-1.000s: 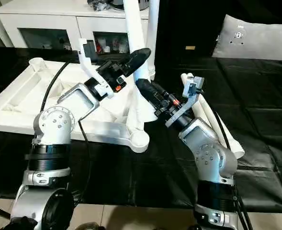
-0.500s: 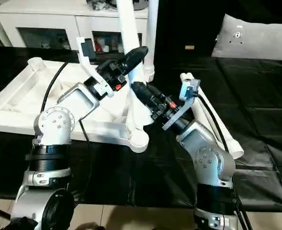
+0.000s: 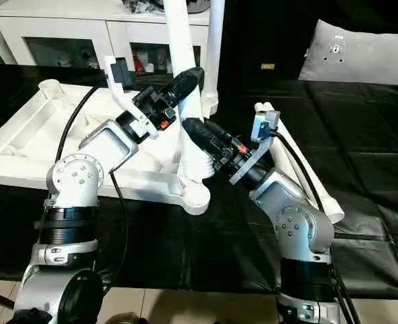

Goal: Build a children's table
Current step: Pick table leg

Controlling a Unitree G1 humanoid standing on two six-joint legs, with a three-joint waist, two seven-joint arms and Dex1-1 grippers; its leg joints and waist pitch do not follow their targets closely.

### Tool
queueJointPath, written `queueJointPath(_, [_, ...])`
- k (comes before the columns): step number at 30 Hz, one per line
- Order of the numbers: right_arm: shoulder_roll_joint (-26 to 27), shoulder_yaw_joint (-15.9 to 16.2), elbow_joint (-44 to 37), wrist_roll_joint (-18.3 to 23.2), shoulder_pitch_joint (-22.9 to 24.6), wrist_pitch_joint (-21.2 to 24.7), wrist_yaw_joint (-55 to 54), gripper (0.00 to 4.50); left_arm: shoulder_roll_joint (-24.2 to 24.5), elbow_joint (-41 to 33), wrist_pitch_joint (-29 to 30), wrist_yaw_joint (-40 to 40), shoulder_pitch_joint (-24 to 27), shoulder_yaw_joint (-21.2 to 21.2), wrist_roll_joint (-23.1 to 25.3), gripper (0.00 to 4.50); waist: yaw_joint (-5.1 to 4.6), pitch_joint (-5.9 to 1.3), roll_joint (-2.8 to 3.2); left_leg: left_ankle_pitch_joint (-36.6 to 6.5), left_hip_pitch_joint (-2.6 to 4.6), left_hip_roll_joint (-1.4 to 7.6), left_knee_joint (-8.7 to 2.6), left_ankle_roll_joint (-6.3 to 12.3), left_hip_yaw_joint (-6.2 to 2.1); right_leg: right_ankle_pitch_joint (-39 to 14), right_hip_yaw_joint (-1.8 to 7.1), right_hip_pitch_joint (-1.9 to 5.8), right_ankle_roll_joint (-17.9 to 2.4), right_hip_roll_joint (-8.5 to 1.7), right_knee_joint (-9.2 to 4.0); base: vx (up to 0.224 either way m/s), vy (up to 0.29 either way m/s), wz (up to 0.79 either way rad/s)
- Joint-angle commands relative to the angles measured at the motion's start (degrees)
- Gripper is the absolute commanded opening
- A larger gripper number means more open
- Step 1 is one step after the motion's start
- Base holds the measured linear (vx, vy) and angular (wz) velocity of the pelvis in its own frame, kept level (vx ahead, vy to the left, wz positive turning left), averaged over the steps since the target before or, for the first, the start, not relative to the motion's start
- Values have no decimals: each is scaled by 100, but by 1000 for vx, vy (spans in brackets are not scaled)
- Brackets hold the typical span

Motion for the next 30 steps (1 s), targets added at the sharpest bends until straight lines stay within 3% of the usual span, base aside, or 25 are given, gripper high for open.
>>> queueJointPath(1, [-59,124,54,-61,-4,-15,-90,180,-11,-137,-50,-58,-34,-117,-70,186,2,-397,-78,-315,5,268,-360,304,-91,-1175,301,364,-733,-494,-457,0,0,0])
queueJointPath(9, [-59,188,195,-314,-19,-303,-181,180,45,-128,-169,-49,-4,-231,111,186,-2,-401,-78,-293,0,274,-360,295,-91,-1073,301,362,-752,-495,-443,0,0,0])
queueJointPath(11, [-55,166,374,-425,-80,-492,-252,250,62,-128,-233,-19,6,-267,192,186,-6,-402,-77,-314,3,271,-356,295,-90,-1101,302,364,-756,-501,-446,0,0,0])
queueJointPath(16, [-60,132,407,-390,-100,-489,-282,293,68,-114,-270,12,13,-279,238,186,-7,-402,-82,-284,5,272,-359,295,-93,-1050,305,370,-754,-490,-435,0,0,0])
queueJointPath(17, [-60,115,406,-360,-104,-477,-293,305,67,-111,-281,28,14,-281,245,186,-12,-406,-120,-252,5,271,-354,315,-86,-995,309,371,-768,-489,-432,0,0,0])
queueJointPath(24, [-84,-234,714,-302,-232,-496,-698,354,200,82,-658,217,-10,-373,678,186,-12,-409,-99,-225,12,271,-353,314,-85,-978,308,370,-774,-492,-426,0,0,0])
queueJointPath(30, [-380,-62,658,-610,-113,-855,-436,428,364,216,-896,243,19,-521,1027,186,-10,-417,-75,-170,8,263,-340,303,-85,-723,311,382,-763,-480,-402,0,0,0])
